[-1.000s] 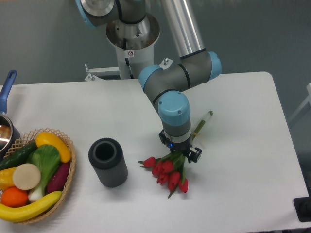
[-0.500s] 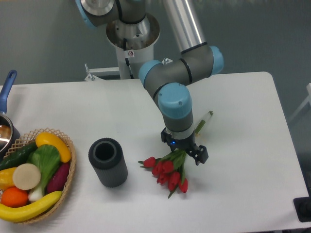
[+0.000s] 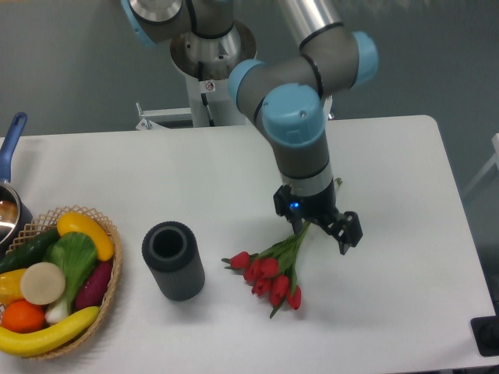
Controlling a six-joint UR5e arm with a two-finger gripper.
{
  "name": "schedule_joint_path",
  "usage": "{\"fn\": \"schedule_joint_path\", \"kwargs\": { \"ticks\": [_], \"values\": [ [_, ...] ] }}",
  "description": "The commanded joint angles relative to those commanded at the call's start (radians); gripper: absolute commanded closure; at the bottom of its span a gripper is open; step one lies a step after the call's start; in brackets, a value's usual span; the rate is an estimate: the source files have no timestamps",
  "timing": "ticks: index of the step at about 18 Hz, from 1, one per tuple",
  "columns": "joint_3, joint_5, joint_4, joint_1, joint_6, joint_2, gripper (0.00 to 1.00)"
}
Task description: Place the flowers on the table
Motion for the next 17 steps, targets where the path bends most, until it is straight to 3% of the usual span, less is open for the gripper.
{"fn": "schedule_joint_path", "kwargs": {
  "ticks": [7,11,17],
  "values": [
    [-0.024,-0.084,-0.089,0.162,0.29,0.052,0.0],
    [-0.044,-0.126,-0.091,0.261,0.448,0.074,0.0],
    [-0.092,-0.244,-0.089,0.359,0.522,0.107,0.0]
  ]
}}
